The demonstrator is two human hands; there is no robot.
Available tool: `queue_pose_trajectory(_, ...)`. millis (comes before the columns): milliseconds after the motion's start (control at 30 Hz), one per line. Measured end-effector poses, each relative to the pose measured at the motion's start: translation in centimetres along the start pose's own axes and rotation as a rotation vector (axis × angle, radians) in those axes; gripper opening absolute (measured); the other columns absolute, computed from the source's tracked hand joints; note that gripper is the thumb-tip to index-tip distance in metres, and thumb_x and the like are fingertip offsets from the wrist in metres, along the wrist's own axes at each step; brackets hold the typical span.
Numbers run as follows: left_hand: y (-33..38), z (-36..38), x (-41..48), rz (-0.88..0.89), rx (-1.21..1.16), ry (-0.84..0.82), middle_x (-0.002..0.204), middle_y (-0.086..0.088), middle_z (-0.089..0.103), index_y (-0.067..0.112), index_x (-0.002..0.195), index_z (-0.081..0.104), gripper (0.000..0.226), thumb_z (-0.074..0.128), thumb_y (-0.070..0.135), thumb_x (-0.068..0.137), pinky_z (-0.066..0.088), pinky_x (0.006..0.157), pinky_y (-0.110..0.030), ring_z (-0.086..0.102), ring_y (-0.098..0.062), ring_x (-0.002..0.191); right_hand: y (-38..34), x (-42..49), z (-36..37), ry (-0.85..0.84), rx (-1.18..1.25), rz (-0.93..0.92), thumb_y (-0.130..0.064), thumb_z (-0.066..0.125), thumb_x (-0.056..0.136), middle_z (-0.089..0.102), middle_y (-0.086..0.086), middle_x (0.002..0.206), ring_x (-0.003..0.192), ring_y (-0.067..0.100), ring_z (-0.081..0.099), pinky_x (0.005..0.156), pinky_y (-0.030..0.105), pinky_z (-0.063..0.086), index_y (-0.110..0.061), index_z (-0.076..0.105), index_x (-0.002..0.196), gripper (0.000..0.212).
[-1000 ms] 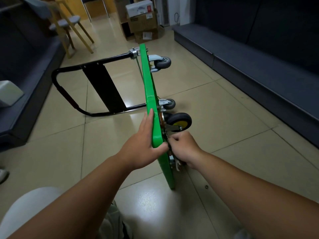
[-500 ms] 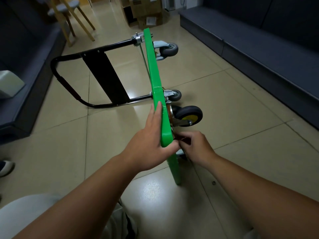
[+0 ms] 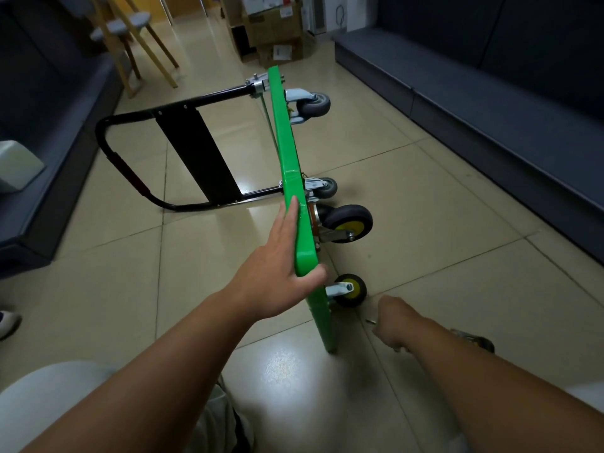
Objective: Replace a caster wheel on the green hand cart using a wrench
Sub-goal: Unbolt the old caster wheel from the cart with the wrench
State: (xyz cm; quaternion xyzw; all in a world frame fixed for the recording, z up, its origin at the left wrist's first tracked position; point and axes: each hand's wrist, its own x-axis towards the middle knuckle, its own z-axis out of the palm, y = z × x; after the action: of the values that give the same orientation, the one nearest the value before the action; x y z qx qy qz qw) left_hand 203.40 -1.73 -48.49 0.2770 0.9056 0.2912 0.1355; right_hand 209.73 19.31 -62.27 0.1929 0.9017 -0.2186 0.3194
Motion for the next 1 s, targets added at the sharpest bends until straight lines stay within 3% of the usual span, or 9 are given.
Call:
queue_pose_trajectory(100,0.2,0.1,-0.1,-0.009,-0.014,0.008,0.173,0.009,-0.005,0.04,0.159,-0.022,0.111,0.056,0.057,0.081,0.062,0.089,-0.041,0.058,-0.026,0.129,-0.7,-0.9,-2.1,0.016,0.17,0.055,-0.014,0.067,0.092,0.065,0.013,0.091,0.08,0.026,0.064,0.058,0.023,0.046,-0.003,0.058,0.086,0.016)
queue_pose_trajectory(200,0.4,0.1,-0.2,-0.01,-0.022,0.018,0.173,0.01,-0.006,0.041,0.159,-0.023,0.111,0.056,0.056,0.081,0.061,0.092,-0.043,0.057,-0.026,0.131,-3.2,-1.4,-4.9,0.115,0.664,-0.014,-0.01,0.065,0.093,0.074,0.023,0.096,0.072,0.026,0.06,0.073,0.04,0.054,0.01,0.068,0.099,0.02)
queue_pose_trajectory(300,0.3,0.1,-0.2,-0.017,-0.014,0.025,0.173,0.009,-0.005,0.04,0.159,-0.023,0.113,0.056,0.058,0.08,0.059,0.094,-0.043,0.058,-0.025,0.128,-6.3,-3.4,-7.3,0.048,0.94,-0.073,-0.013,0.061,0.096,0.074,0.017,0.08,0.059,0.019,0.059,0.064,0.033,0.05,0.004,0.071,0.099,0.02)
queue_pose_trajectory(367,0.2,0.2,-0.1,-0.022,-0.022,0.024,0.174,0.008,-0.004,0.04,0.159,-0.023,0.114,0.057,0.059,0.079,0.059,0.094,-0.043,0.059,-0.024,0.125,-7.7,-4.1,-7.9,0.048,0.962,-0.12,-0.009,0.058,0.095,0.07,0.014,0.073,0.056,0.019,0.06,0.062,0.032,0.052,0.002,0.071,0.097,0.017)
queue_pose_trajectory(500,0.0,0.2,0.0,-0.032,-0.018,0.025,0.173,0.008,-0.003,0.039,0.16,-0.022,0.114,0.057,0.059,0.08,0.06,0.09,-0.041,0.063,-0.022,0.117,-8.6,-4.3,-7.6,0.135,0.9,-0.218,-0.009,0.054,0.096,0.068,0.011,0.067,0.06,0.021,0.063,0.072,0.039,0.057,0.0,0.072,0.087,0.022)
queue_pose_trajectory(633,0.0,0.3,0.1,-0.021,0.003,0.029,0.173,0.01,-0.004,0.039,0.16,-0.021,0.114,0.055,0.06,0.078,0.06,0.087,-0.039,0.063,-0.02,0.113,-7.8,-3.6,-6.5,0.211,0.758,-0.377,-0.013,0.058,0.097,0.072,0.006,0.073,0.072,0.022,0.069,0.074,0.039,0.059,-0.012,0.077,0.079,0.026)
queue_pose_trajectory(767,-0.1,0.3,0.3,-0.014,0.023,0.029,0.173,0.01,-0.005,0.04,0.16,-0.021,0.113,0.055,0.059,0.079,0.059,0.091,-0.042,0.062,-0.024,0.119,-7.0,-2.3,-5.3,0.198,0.714,-0.469,-0.018,0.062,0.099,0.078,-0.002,0.092,0.09,0.015,0.073,0.082,0.034,0.06,-0.018,0.08,0.102,0.018)
queue_pose_trajectory(1000,-0.1,0.3,0.3,-0.002,0.015,0.02,0.172,0.013,-0.013,0.04,0.159,-0.022,0.113,0.055,0.058,0.079,0.06,0.09,-0.038,0.063,-0.021,0.117,-5.3,0.5,-3.9,0.275,0.761,-0.447,-0.013,0.072,0.093,0.076,-0.005,0.103,0.098,0.014,0.071,0.092,0.036,0.059,-0.018,0.075,0.117,0.024)
